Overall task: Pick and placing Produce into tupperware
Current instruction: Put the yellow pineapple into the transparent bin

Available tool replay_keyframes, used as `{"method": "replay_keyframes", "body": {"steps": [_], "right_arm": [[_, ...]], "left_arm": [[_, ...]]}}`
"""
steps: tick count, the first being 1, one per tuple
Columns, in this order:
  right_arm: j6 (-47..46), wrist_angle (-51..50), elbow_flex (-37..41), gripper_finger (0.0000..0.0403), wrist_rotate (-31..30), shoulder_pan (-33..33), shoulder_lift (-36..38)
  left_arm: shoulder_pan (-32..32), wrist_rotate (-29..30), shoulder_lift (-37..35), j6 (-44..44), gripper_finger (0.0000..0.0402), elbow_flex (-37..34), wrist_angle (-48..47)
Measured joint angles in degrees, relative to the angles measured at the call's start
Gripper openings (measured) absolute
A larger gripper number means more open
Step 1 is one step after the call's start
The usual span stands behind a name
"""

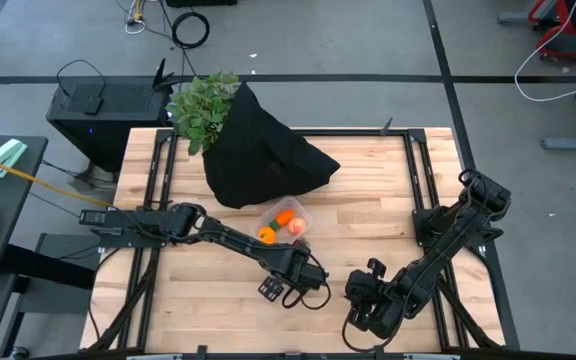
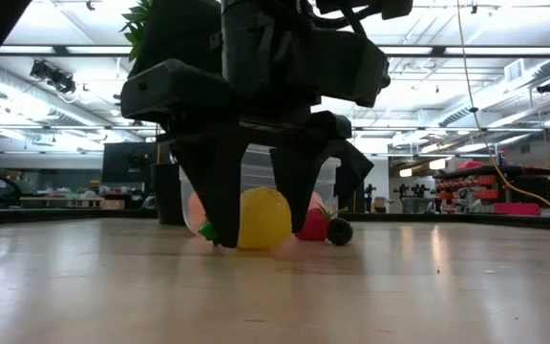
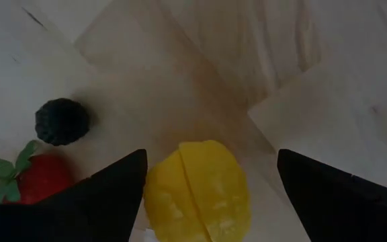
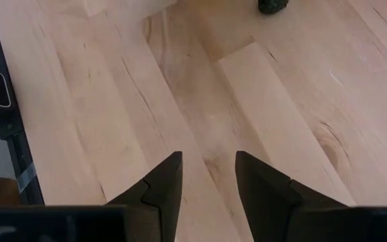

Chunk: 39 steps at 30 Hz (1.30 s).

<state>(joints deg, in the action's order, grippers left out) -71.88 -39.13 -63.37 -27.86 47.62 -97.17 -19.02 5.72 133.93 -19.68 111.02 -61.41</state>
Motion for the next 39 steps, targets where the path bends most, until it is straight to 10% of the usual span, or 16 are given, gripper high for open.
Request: {"method": "replay_keyframes", "body": {"steps": [18, 39], "right_arm": [[0.0, -0.04, 0.0, 0.0144, 0.0, 0.01, 0.0], [0.48, -0.88, 0.0, 0.0144, 0.01, 0.03, 0.02]], "left_arm": [[0.01, -0.02, 0.0, -0.24, 0.0214, 0.0, 0.8], [-2.61, -0.04, -0.81, 0.21, 0.0212, 0.08, 3.06]]}}
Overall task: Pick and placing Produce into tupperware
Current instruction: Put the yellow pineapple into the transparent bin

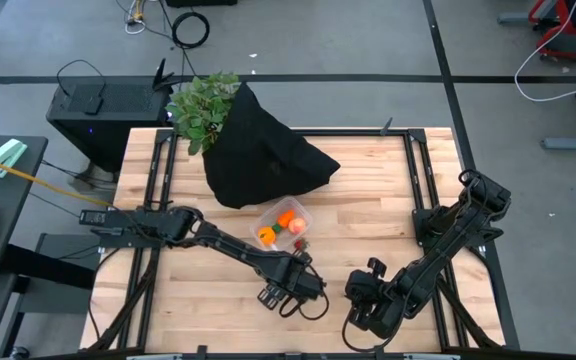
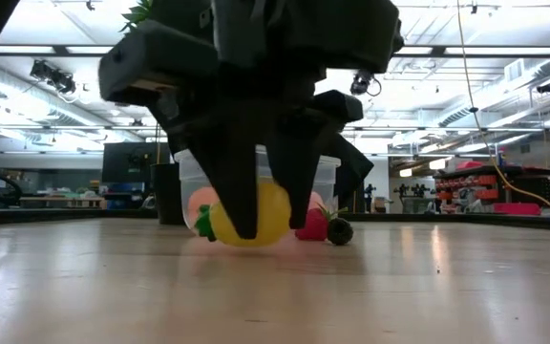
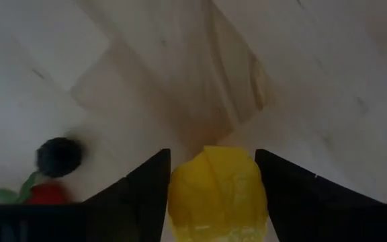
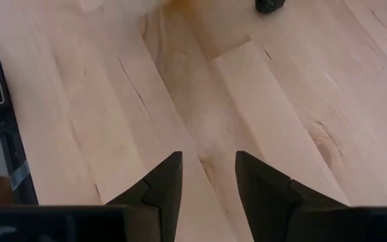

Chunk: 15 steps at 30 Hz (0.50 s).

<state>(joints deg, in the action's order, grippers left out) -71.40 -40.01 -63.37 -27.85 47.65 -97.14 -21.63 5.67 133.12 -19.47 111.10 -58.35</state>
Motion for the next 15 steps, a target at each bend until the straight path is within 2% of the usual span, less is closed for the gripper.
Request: {"method": "replay_keyframes", "body": {"steps": [6, 15], "right_arm": [[-0.93, -1.74, 0.0, 0.0144, 0.74, 0.88, 0.0], [-6.68, -6.42, 0.0, 0.0144, 0.9, 3.57, 0.0]], "left_arm": [[0.09, 0.04, -0.06, 1.78, 0.0222, 5.2, 0.4], [0.09, 0.14, -0.13, 1.85, 0.0212, 17.17, 0.32]]}}
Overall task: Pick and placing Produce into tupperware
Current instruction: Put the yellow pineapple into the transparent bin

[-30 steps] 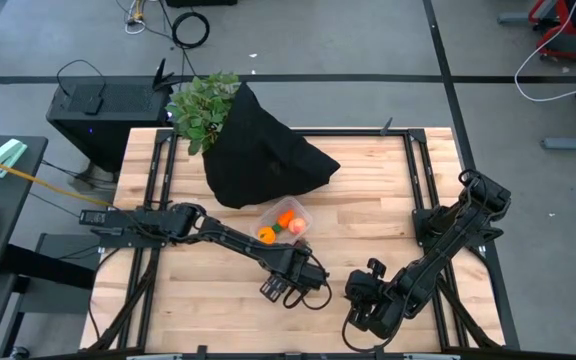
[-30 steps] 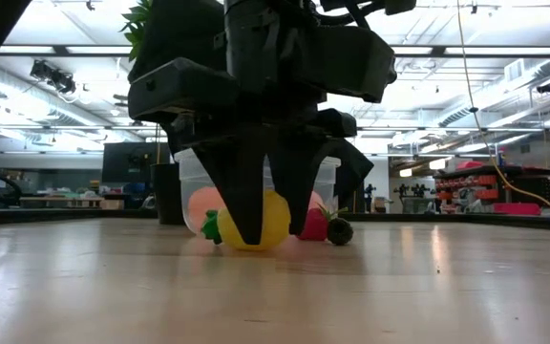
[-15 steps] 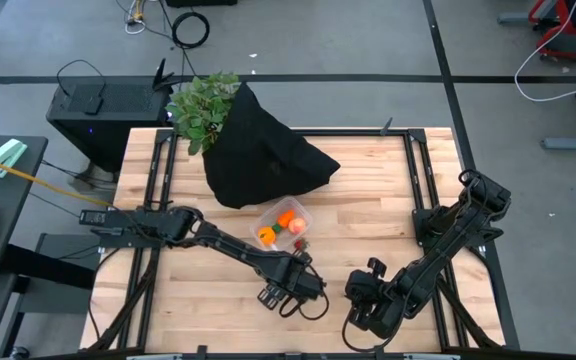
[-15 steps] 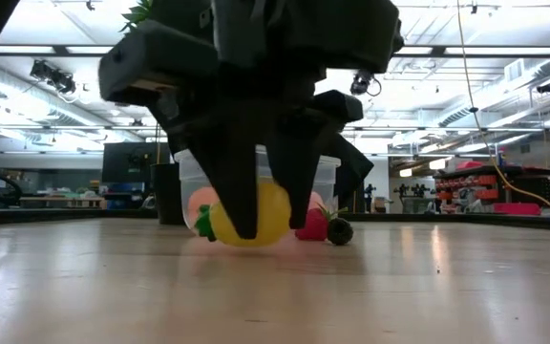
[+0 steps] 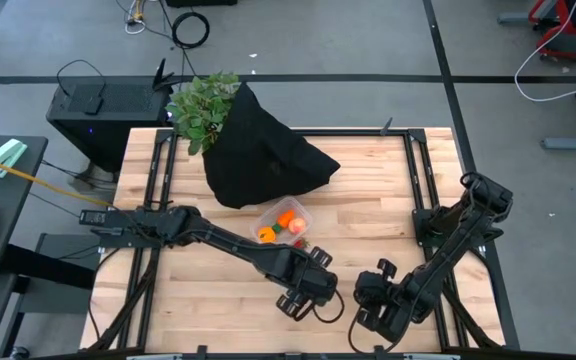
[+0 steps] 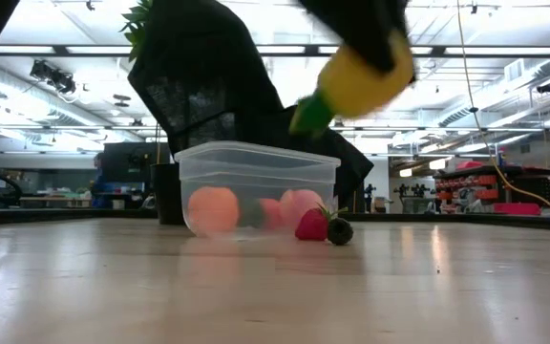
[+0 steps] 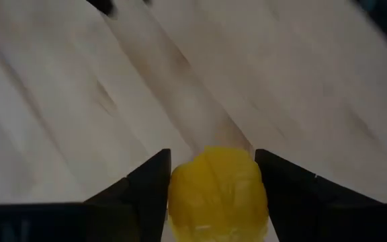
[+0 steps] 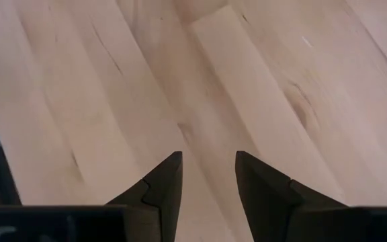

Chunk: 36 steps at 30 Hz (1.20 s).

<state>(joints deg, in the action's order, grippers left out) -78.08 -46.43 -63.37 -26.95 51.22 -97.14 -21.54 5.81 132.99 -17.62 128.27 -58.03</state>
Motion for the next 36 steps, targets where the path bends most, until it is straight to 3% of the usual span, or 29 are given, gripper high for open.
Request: {"method": "replay_keyframes", "body": {"steps": [5, 8, 16, 26, 30, 36], "right_arm": [[-2.63, -0.36, 0.0, 0.0144, 0.01, 1.7, 0.0], [-4.11, -0.33, 0.0, 0.0144, -0.01, 2.44, 0.02], [-4.85, -0.37, 0.0, 0.0144, -1.07, 2.98, 0.02], [-4.67, -0.33, 0.0, 0.0144, -2.18, 2.93, 0.04], [-4.48, -0.32, 0.0, 0.0144, -2.18, 2.93, 0.04], [-4.47, -0.31, 0.0, 0.0144, -2.22, 2.93, 0.04]], "left_arm": [[0.48, 2.8, 0.0, -1.57, 0.0217, 6.58, -1.36], [1.83, 6.0, -1.12, -2.53, 0.0213, 6.33, -1.96], [6.47, 7.45, -3.33, 1.23, 0.0218, 6.49, -8.09], [11.4, 9.42, -4.15, 23.11, 0.0209, 6.51, -17.35], [13.74, 5.74, -3.89, 33.84, 0.0217, 6.1, -23.33], [15.68, 3.35, -3.68, 41.48, 0.021, 4.69, -19.87]]}}
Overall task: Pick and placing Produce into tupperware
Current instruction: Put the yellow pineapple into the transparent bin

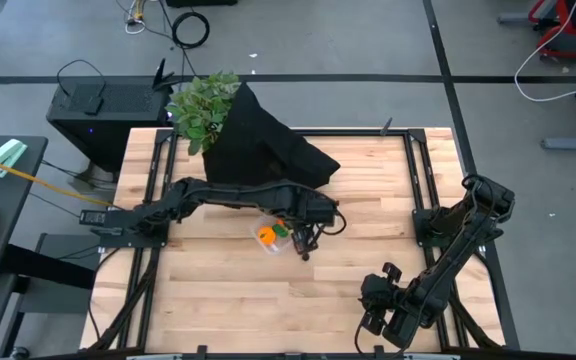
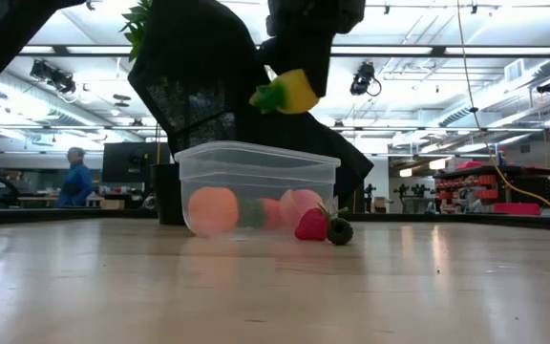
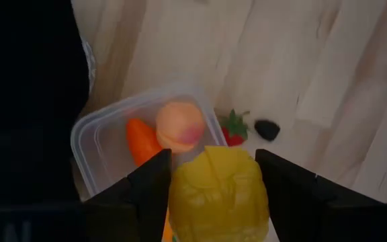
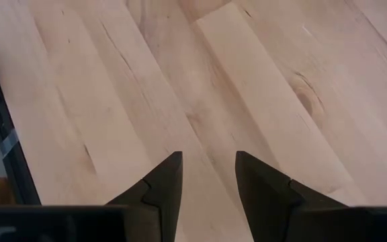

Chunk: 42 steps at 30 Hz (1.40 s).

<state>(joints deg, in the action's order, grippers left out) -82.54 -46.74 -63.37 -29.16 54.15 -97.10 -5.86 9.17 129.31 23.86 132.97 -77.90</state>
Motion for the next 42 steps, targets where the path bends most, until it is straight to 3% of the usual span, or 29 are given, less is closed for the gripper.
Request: {"method": "replay_keyframes", "body": {"steps": [25, 33, 42], "right_arm": [[-0.46, 0.22, 0.0, 0.0144, -2.33, 0.0, 0.0], [-0.46, 0.28, 0.0, 0.0144, -2.98, 0.0, 0.0], [-0.46, 0.43, 0.0, 0.0144, -3.83, 0.0, 0.0]], "left_arm": [[0.13, -2.8, 0.38, 17.25, 0.0209, -1.36, -4.79], [0.1, -1.77, 0.39, 17.54, 0.0212, -1.36, -10.97], [-0.31, -1.44, 0.77, 14.3, 0.0205, -1.36, -10.38]]}}
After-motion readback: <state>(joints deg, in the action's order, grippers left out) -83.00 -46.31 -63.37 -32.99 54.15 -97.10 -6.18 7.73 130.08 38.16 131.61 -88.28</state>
